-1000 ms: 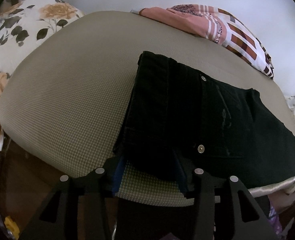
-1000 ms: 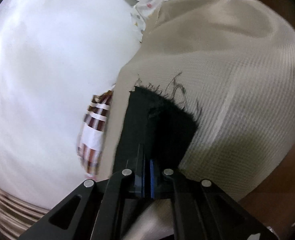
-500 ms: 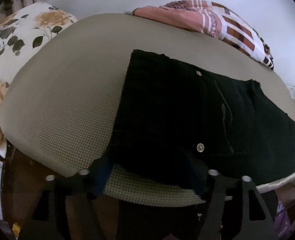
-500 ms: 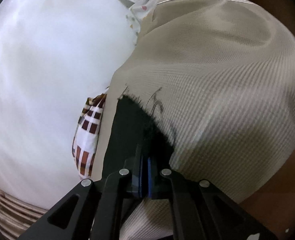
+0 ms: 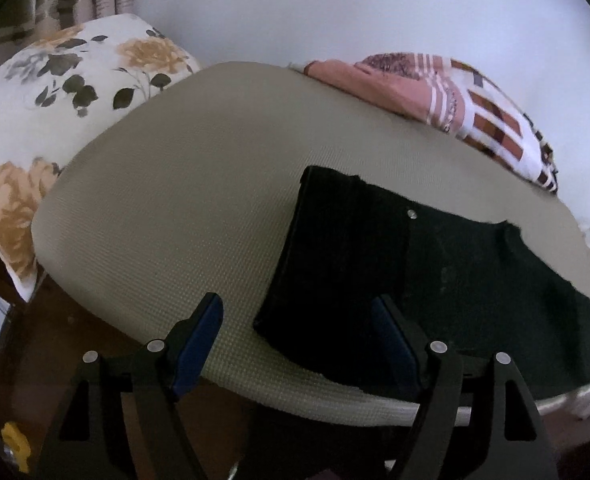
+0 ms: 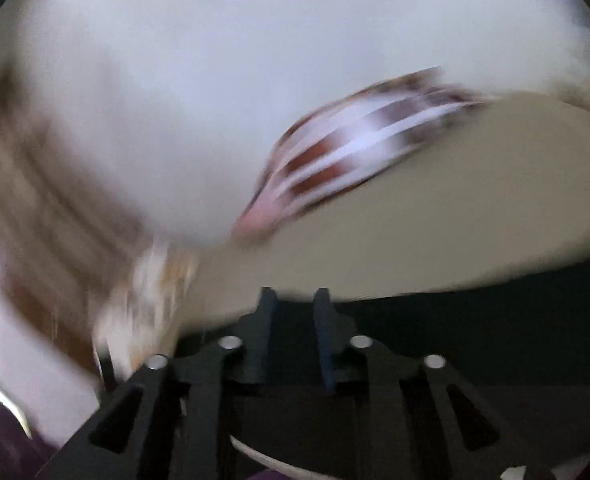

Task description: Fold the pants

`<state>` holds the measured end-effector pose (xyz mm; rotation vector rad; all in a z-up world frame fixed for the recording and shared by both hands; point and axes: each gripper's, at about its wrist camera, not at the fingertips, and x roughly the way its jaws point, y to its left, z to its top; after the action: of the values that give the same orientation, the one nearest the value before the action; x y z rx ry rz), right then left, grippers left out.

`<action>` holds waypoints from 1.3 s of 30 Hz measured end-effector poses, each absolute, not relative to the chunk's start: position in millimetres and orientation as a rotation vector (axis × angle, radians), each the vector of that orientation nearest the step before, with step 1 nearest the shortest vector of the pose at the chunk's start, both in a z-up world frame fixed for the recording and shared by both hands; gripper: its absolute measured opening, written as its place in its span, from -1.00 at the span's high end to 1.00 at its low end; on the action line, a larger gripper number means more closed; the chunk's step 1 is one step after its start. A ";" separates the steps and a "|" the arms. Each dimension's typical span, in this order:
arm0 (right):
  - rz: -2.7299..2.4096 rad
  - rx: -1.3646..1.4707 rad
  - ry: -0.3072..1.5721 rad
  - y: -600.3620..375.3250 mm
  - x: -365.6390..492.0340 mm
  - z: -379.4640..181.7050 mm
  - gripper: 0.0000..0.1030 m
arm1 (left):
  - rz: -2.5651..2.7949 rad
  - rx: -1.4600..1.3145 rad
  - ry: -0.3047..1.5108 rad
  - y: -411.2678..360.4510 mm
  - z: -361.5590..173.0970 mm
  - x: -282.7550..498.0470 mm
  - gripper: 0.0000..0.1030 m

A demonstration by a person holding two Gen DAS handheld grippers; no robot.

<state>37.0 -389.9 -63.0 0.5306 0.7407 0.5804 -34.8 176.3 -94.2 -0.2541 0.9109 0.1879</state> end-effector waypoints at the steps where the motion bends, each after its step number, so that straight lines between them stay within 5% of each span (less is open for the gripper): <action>1: 0.660 0.442 0.789 -356.3 57.3 -66.9 0.46 | 0.191 -0.254 0.910 176.2 -92.5 -37.2 -0.49; 9: 0.925 0.151 1.066 -205.0 164.6 -129.4 0.46 | 0.233 -0.238 0.911 183.5 -89.8 -52.2 -0.52; 17: 0.922 0.028 1.211 -172.4 191.5 -175.8 0.47 | 0.253 -0.248 0.980 190.9 -107.2 -43.1 -0.53; 25: 0.886 -0.033 1.144 -174.6 191.0 -165.8 0.95 | 0.262 -0.271 1.007 191.9 -118.1 -37.7 -0.58; 31: 0.736 -0.108 1.051 -172.3 201.0 -160.6 1.00 | 0.272 -0.281 1.003 192.8 -119.9 -32.6 -0.62; 39: 0.812 0.275 1.080 -220.8 226.1 -153.7 0.85 | 0.260 -0.238 0.998 188.0 -115.6 -29.0 -0.62</action>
<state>226.1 -220.8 -153.7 0.2746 1.0798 0.8115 -29.0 188.0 -115.6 -0.2375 0.9983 0.2605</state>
